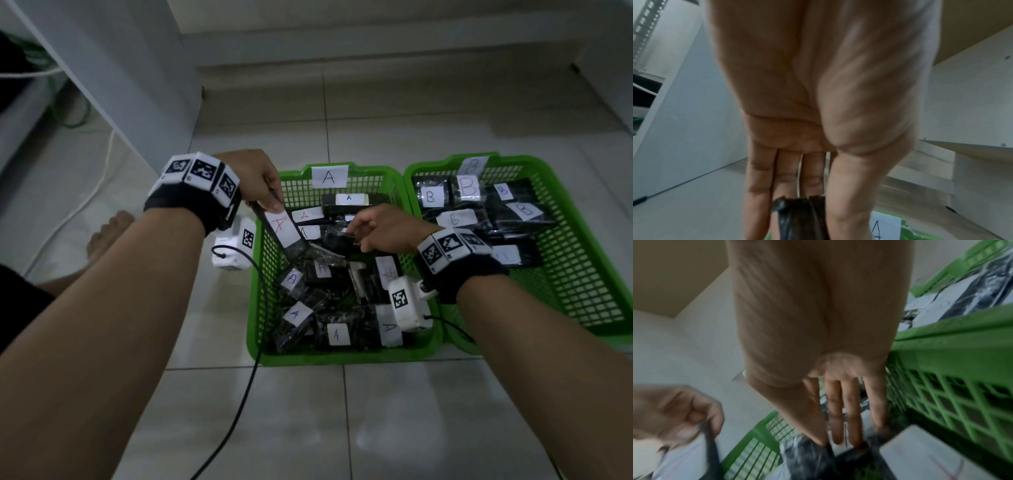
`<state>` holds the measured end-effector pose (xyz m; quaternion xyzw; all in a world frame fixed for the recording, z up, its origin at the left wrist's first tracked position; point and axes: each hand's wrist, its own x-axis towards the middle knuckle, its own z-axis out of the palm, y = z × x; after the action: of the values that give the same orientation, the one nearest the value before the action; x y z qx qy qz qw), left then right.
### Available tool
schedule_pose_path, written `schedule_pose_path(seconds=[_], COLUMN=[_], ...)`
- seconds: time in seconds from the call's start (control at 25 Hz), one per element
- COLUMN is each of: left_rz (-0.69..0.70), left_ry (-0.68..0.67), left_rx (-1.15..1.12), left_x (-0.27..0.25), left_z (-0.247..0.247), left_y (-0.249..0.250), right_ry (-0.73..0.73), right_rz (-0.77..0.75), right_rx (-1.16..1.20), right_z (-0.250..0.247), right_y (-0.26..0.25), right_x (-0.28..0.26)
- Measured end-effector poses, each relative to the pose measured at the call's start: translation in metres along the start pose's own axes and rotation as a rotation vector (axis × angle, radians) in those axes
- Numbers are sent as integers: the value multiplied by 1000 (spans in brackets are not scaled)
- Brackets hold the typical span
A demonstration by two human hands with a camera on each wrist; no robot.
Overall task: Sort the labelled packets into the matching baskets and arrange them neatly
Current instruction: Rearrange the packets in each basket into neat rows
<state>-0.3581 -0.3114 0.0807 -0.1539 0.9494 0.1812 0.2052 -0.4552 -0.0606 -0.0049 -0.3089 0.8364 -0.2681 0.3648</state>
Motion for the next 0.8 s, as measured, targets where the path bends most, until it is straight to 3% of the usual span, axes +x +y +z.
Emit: schedule_pose_path(seconds=[0.16, 0.4, 0.6, 0.68, 0.8], left_rz=[-62, -135, -94, -58, -86], left_ry=[78, 308, 168, 171, 187], left_rx=[-66, -226, -384, -462, -522], left_x=[3, 11, 12, 9, 10], left_z=[2, 30, 32, 32, 37], left_y=[-4, -5, 3, 9, 22], right_ry=[-7, 9, 382, 364, 340], right_rz=[-106, -82, -242, -321, -275], right_rx=[38, 30, -112, -130, -209], right_z=[12, 9, 8, 7, -2], right_y=[-9, -6, -18, -27, -27], right_x=[-2, 4, 13, 15, 15])
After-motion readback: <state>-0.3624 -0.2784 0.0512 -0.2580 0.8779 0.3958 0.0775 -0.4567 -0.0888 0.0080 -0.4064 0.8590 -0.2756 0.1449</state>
